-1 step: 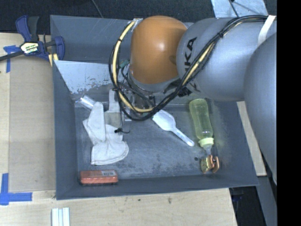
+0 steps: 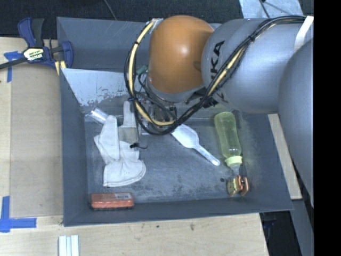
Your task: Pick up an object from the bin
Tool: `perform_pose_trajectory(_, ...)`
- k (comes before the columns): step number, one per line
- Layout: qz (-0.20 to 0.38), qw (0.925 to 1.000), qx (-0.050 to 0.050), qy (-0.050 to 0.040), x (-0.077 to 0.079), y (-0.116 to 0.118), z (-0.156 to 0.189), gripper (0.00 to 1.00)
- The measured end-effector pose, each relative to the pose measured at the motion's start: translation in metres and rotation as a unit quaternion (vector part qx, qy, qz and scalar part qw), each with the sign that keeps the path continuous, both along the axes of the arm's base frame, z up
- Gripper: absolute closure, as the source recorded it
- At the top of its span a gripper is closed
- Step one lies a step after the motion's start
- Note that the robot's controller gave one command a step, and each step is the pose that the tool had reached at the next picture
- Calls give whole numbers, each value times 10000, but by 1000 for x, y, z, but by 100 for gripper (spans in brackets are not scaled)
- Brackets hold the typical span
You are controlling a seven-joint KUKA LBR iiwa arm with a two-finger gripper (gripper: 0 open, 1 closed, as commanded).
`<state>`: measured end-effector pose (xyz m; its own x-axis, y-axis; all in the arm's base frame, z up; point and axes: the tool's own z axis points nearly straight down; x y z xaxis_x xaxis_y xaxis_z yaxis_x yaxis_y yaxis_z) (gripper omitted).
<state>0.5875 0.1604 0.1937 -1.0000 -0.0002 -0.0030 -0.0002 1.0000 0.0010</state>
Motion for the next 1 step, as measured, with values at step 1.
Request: perform_pose_trajectory(1,-284,9996,12,-11,13,-39,-24,0)
